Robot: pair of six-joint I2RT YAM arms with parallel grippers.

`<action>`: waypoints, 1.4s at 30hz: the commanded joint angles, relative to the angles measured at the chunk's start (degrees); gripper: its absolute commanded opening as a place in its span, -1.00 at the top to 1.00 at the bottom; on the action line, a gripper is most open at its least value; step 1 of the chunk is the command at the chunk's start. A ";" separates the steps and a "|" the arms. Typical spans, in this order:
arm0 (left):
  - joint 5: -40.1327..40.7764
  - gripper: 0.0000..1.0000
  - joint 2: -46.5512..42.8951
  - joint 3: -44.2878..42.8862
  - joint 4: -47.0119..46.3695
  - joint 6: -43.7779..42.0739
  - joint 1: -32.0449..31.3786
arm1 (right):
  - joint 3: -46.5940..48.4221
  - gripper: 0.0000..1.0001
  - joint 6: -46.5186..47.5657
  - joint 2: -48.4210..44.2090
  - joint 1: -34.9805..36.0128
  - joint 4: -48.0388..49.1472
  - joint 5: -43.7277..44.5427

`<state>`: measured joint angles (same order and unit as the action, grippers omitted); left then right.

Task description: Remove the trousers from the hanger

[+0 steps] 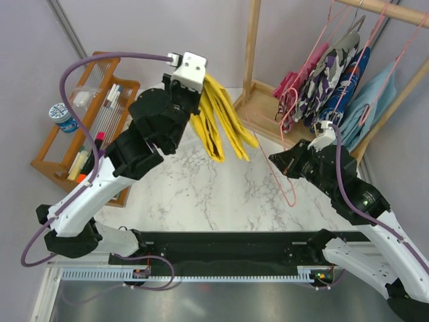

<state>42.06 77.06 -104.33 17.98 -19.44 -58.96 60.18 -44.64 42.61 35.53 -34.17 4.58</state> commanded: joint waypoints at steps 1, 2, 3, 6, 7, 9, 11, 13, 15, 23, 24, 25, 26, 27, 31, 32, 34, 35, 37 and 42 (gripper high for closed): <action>-7.86 0.96 -2.62 -0.52 -1.28 6.33 11.72 | -1.12 1.00 3.15 -1.74 0.07 0.16 -1.59; -9.35 0.96 -2.35 -0.43 -1.19 6.87 13.50 | -1.47 1.00 3.33 -2.26 0.07 -0.28 -1.68; -11.11 0.96 -1.91 -0.61 -0.93 7.40 15.09 | -1.56 1.00 3.60 -2.44 -0.02 -0.63 -1.85; -13.05 0.96 -0.24 -1.40 -0.84 7.93 19.66 | -2.35 1.00 3.77 -3.41 0.07 -1.60 -2.55; -13.76 0.96 0.37 -1.75 -0.93 8.28 21.76 | -2.61 1.00 3.86 -3.93 0.15 -1.69 -2.73; -16.21 0.96 1.95 -2.10 -1.01 9.50 23.97 | -2.88 1.00 3.77 -4.38 0.07 -1.95 -3.17; -17.54 0.96 3.88 -2.63 -1.01 10.56 26.96 | -2.79 1.00 3.77 -4.55 0.07 -2.04 -3.52; -19.30 0.96 5.11 -2.89 -1.71 11.70 29.42 | -2.70 1.00 3.51 -4.64 0.15 -1.95 -3.96; -20.17 0.96 7.48 -3.42 -2.24 11.97 30.48 | -2.53 1.00 3.34 -4.73 0.15 -2.04 -4.23; -21.58 0.96 15.31 -7.20 -3.30 12.06 33.91 | -0.86 1.00 2.98 -4.47 0.07 -2.04 -4.49; -21.59 0.96 15.84 -7.03 -3.39 12.76 34.43 | -0.68 1.00 3.07 -4.38 0.07 -2.12 -4.40; -21.67 0.96 16.80 -6.76 -3.65 13.28 34.70 | -0.51 1.00 2.98 -4.12 0.07 -2.13 -4.40; -23.07 0.96 17.33 -6.59 -4.43 13.72 35.05 | -0.42 1.00 3.07 -3.94 0.07 -2.13 -4.49; -23.78 0.96 17.77 -6.06 -4.96 14.60 35.84 | -0.24 1.00 2.98 -3.85 0.07 -2.04 -4.40; -26.16 0.96 22.60 -7.28 -5.59 17.15 38.56 | -0.33 1.00 3.25 -2.80 0.15 -1.95 -4.49; -25.81 0.96 24.70 -7.55 -5.50 17.77 39.00 | -0.33 1.00 3.25 -2.53 0.07 -1.95 -4.40; -25.89 0.96 26.29 -7.81 -5.15 18.83 40.50 | -0.24 1.00 3.25 -1.92 0.15 -1.42 -4.49; -26.33 0.96 27.09 -7.64 -5.15 20.65 40.85 | -0.33 1.00 3.16 -1.83 0.07 -1.16 -4.40; -26.77 0.96 28.93 -6.76 -5.06 21.90 41.55 | -0.24 1.00 3.16 -1.39 0.07 -0.54 -4.40; -28.52 0.96 33.76 -4.92 -4.97 23.04 41.73 | -0.42 1.00 2.81 -0.60 0.15 0.86 -4.40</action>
<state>16.03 109.01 -108.09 19.81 -0.38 -16.93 57.47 -41.93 41.80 35.51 -36.86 0.62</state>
